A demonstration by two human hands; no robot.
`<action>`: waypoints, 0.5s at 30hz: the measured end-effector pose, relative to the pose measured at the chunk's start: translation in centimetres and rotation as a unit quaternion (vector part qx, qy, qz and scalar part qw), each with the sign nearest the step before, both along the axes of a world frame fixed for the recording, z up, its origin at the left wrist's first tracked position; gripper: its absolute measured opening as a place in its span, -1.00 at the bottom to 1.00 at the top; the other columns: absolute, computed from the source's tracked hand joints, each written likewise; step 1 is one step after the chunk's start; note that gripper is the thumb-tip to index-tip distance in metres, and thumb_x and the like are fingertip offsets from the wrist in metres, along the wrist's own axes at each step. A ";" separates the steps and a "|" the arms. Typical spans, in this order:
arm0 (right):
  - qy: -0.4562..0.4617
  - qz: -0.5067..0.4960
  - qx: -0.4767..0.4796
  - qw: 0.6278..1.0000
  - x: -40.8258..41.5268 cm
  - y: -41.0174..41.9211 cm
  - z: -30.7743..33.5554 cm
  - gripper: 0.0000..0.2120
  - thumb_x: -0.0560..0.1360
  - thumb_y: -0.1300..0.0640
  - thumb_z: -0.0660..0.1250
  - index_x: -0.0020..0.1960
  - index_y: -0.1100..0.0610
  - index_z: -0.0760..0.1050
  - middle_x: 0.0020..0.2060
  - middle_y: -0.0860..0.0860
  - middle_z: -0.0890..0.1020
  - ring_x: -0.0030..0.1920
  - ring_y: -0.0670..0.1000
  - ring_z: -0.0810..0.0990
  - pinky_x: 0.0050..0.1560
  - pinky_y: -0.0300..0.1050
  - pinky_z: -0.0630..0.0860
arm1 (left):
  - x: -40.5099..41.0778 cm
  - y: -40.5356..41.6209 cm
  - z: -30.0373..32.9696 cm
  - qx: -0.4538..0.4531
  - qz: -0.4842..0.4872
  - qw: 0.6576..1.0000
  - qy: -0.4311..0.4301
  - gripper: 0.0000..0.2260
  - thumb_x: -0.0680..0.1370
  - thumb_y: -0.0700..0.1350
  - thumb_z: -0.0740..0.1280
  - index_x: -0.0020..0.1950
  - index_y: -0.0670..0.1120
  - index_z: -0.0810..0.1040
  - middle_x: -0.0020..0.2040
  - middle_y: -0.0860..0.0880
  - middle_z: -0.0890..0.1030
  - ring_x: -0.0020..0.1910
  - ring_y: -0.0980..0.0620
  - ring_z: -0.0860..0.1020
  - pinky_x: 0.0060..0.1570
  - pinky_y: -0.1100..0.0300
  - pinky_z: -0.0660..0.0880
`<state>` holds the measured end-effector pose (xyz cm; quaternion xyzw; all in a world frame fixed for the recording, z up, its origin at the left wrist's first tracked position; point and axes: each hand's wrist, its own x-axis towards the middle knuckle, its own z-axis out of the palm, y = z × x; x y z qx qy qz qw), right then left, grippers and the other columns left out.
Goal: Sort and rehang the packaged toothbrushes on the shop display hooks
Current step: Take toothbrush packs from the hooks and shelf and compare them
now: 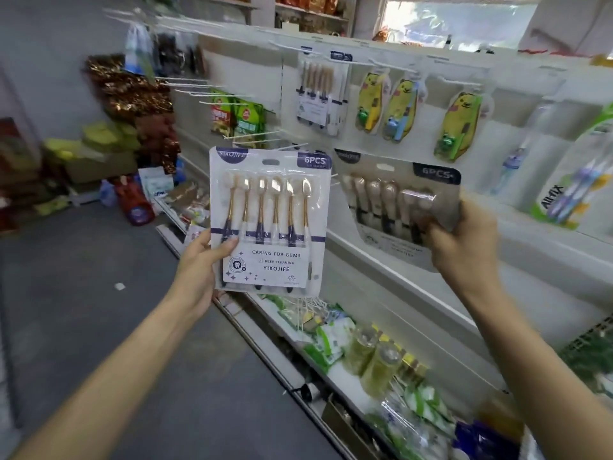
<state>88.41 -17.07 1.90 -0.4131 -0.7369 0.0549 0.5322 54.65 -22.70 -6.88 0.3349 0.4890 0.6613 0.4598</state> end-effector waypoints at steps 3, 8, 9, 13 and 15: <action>0.022 0.024 -0.010 0.999 -2.7 1.5 -0.1 -0.84 0.42 0.26 0.32 -0.02 0.17 0.59 -0.20 0.04 0.65 -0.18 0.08 0.61 -0.15 0.11 0.57 | -1.9 0.2 -0.5 0.009 0.012 1.000 -0.001 -0.60 0.49 -0.15 0.40 0.32 -0.17 0.54 0.17 -0.14 0.68 0.15 -0.11 0.66 0.03 -0.05 0.64; 0.038 0.060 -0.021 0.997 -6.6 5.0 0.4 -0.71 0.49 0.24 0.45 0.12 -0.07 0.56 -0.12 -0.30 0.62 -0.10 -0.25 0.61 -0.06 0.04 0.60 | -4.6 2.4 -1.3 0.027 0.000 1.000 0.009 -0.53 0.45 -0.10 0.41 0.36 -0.14 0.52 0.22 -0.16 0.66 0.18 -0.15 0.64 0.04 -0.05 0.64; 0.045 0.058 -0.025 0.997 -7.1 5.8 0.4 -0.73 0.49 0.23 0.46 0.13 -0.02 0.56 -0.11 -0.29 0.62 -0.11 -0.26 0.60 -0.06 0.04 0.60 | -5.1 2.9 -1.5 0.031 -0.003 0.999 0.015 -0.50 0.44 -0.06 0.45 0.37 -0.12 0.53 0.22 -0.15 0.66 0.18 -0.15 0.64 0.03 -0.07 0.64; 0.071 0.061 -0.020 0.995 -9.3 10.2 0.3 -0.77 0.49 0.16 0.48 0.13 0.12 0.58 -0.09 -0.06 0.67 -0.07 -0.02 0.65 -0.05 0.18 0.59 | -7.3 6.0 -1.4 0.041 -0.001 0.998 0.040 -0.21 0.18 0.21 0.64 0.33 -0.09 0.56 0.19 -0.13 0.68 0.14 -0.12 0.67 -0.09 0.00 0.66; 0.077 0.078 -0.012 0.994 -10.5 12.5 0.6 -0.78 0.49 0.12 0.47 0.12 0.07 0.56 -0.07 0.00 0.68 -0.06 0.06 0.66 -0.07 0.24 0.59 | -8.5 8.0 -1.2 0.050 0.007 0.998 0.048 -0.22 0.19 0.21 0.64 0.31 -0.10 0.57 0.20 -0.14 0.67 0.15 -0.14 0.66 -0.05 -0.01 0.65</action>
